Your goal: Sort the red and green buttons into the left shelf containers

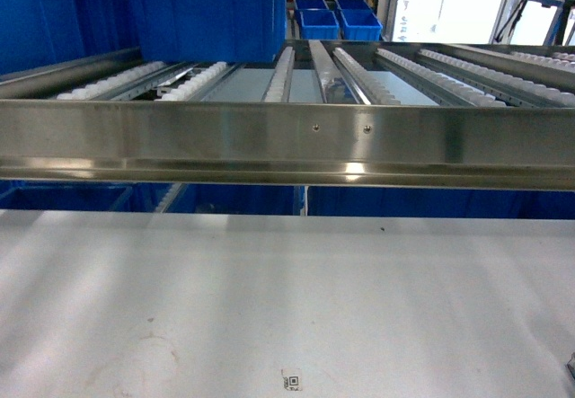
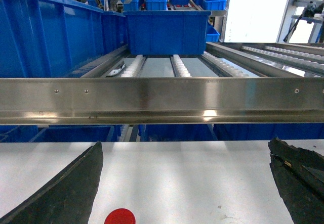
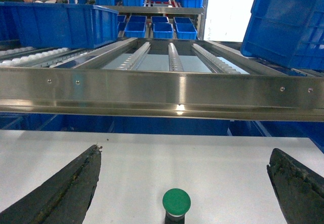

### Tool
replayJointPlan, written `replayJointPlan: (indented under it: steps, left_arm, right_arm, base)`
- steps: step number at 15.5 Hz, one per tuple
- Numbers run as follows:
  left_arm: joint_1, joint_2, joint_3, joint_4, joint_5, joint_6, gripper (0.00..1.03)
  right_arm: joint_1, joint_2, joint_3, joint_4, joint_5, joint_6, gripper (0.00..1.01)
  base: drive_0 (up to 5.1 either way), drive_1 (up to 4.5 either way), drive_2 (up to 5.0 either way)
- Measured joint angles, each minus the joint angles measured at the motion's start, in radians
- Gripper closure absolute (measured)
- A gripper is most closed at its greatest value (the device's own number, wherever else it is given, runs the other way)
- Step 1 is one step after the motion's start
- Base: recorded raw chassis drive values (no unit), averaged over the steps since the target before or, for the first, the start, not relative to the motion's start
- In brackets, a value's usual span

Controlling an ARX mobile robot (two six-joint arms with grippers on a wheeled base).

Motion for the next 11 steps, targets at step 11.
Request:
replayJointPlan:
  steps: [11]
  left_arm:
    - [0.157,0.336,0.0,0.368,0.161,-0.009,0.05]
  right_arm:
    - [0.008,0.305,0.001,0.25,-0.006,-0.025,0.03]
  base:
    - [0.0,0.0,0.0]
